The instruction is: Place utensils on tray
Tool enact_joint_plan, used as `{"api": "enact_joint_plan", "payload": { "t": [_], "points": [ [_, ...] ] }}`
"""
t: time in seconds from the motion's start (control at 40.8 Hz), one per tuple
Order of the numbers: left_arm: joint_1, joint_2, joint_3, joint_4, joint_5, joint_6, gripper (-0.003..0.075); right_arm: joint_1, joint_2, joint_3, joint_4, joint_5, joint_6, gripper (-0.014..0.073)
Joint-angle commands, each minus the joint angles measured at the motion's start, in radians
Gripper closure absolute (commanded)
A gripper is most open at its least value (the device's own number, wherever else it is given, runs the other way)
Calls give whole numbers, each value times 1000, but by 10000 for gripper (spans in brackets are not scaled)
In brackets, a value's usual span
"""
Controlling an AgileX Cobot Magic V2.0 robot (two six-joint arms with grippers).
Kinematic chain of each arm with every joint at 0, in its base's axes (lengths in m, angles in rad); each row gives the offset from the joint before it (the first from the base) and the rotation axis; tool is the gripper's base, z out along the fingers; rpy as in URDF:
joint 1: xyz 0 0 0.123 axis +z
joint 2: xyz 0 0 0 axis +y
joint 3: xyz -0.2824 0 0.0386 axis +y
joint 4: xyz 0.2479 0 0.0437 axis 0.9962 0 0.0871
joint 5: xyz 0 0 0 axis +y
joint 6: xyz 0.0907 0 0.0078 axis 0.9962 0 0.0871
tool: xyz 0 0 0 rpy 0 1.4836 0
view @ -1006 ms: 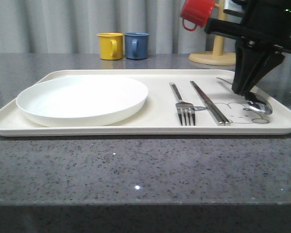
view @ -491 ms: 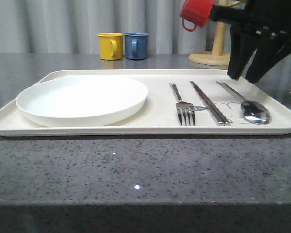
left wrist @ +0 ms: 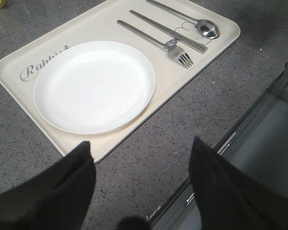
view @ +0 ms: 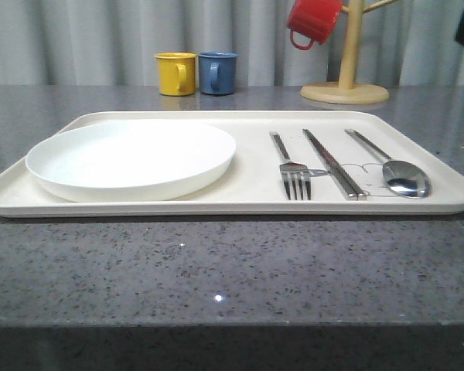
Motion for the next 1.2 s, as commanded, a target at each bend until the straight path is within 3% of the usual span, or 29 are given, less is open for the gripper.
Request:
{"api": "enact_joint_plan", "payload": {
  "t": [0.0,0.466,1.178],
  "points": [
    [-8,3,-24,-6,-68,-8,310,5,-121,31,-15,-34,-12,277],
    [-8,3,-24,-6,-68,-8,310,5,-488,119,-16,-38,-12,277],
    [-8,3,-24,-6,-68,-8,310,5,-514,122,-16,-28,-12,277]
  ]
}}
